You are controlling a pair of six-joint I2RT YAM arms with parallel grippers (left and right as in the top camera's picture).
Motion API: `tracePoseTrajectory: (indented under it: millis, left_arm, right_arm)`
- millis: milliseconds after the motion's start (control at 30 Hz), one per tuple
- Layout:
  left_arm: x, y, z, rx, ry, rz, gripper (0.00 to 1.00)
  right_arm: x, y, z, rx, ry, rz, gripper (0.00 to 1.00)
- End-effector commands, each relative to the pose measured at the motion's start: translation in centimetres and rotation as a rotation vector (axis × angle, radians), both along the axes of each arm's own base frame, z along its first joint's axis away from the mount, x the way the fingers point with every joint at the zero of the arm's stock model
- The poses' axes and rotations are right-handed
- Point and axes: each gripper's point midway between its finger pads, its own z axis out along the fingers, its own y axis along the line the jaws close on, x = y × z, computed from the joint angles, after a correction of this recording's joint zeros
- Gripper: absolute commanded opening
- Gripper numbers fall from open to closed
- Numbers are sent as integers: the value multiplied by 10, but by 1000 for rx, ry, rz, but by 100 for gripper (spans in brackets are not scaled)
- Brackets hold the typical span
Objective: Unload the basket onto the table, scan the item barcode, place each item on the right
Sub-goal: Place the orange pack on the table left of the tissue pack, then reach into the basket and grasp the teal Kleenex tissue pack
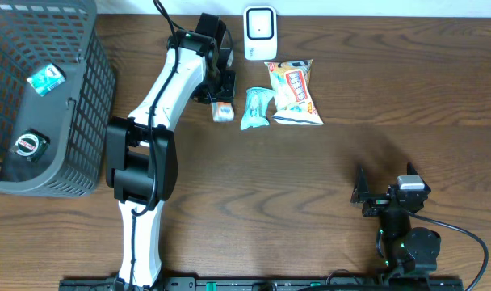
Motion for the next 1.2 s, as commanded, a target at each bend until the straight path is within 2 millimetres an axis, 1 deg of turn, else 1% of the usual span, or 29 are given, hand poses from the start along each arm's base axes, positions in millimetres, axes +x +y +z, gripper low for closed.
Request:
tracePoseTrajectory:
  millis: [0, 33, 67, 133, 167, 200, 233, 267, 300, 367, 400, 433, 467, 500, 533, 567, 600, 633, 733, 800, 833, 867, 900, 933, 1033, 1100, 1167]
  left_arm:
    - [13, 2, 51, -24, -118, 15, 40]
    - [16, 3, 73, -39, -170, 19, 40]
    - [18, 4, 85, -48, -203, 22, 41]
    - [22, 10, 120, -71, -292, 35, 58]
    - [23, 12, 133, -79, -325, 41, 60]
    - [23, 18, 153, -89, -378, 47, 60]
    - [24, 29, 179, -88, -446, 68, 60]
    - [24, 38, 192, -76, -484, 87, 60]
    - [24, 57, 214, -40, -551, 131, 60]
    - [18, 108, 256, 65, -670, 252, 61]
    - [13, 134, 272, 115, -710, 317, 61]
    - [4, 168, 289, 178, -752, 402, 62]
    - [-6, 202, 303, 239, -776, 504, 66]
    - [-16, 229, 310, 284, -787, 606, 69]
    - [-36, 277, 319, 347, -797, 824, 71]
    - [-45, 295, 321, 366, -793, 908, 72]
    - [-57, 319, 319, 384, -778, 1009, 72]
    - [-73, 348, 310, 402, -732, 1115, 72]
    - [-98, 386, 281, 443, -622, 1244, 73]
    - [-110, 405, 261, 453, -567, 1323, 73]
    - [-112, 412, 253, 449, -554, 1363, 73]
    - [-106, 419, 243, 406, -559, 1385, 73]
    - [-94, 421, 239, 356, -588, 1357, 73]
    - [-77, 421, 241, 322, -630, 1278, 73]
    - [-50, 423, 244, 318, -693, 1140, 73]
    - [-39, 429, 240, 350, -708, 1086, 73]
    - [-30, 434, 226, 356, -688, 1075, 73]
  right_arm:
    - [0, -1, -2, 14, 5, -7, 99]
    - [0, -1, -2, 14, 5, -7, 99]
    - [0, -1, -2, 14, 5, -7, 99]
    - [0, -1, -2, 14, 5, -7, 99]
    - [0, -1, -2, 14, 5, -7, 99]
    - [0, -1, -2, 14, 5, -7, 99]
    - [0, -1, -2, 14, 5, -7, 99]
    - [0, -1, -2, 14, 5, -7, 99]
    - [0, -1, -2, 14, 5, -7, 99]
    - [0, -1, -2, 14, 5, -7, 99]
    - [0, -1, -2, 14, 5, -7, 99]
    - [0, -1, -2, 14, 5, -7, 99]
    - [0, -1, -2, 14, 5, -7, 99]
    - [0, -1, -2, 14, 5, -7, 99]
    - [0, -1, -2, 14, 5, -7, 99]
    - [0, -1, -2, 14, 5, -7, 99]
    - [0, -1, -2, 14, 5, -7, 99]
    - [0, -1, -2, 14, 5, -7, 99]
    - [0, -1, -2, 14, 5, -7, 99]
    - [0, -1, -2, 14, 5, -7, 99]
    - [0, -1, -2, 14, 5, -7, 99]
    - [0, -1, -2, 14, 5, -7, 99]
    - [0, -1, -2, 14, 5, -7, 99]
    - [0, -1, -2, 14, 5, -7, 99]
    - [0, -1, -2, 14, 5, -7, 99]
    - [0, -1, -2, 14, 5, -7, 99]
    - [0, -1, -2, 14, 5, -7, 99]
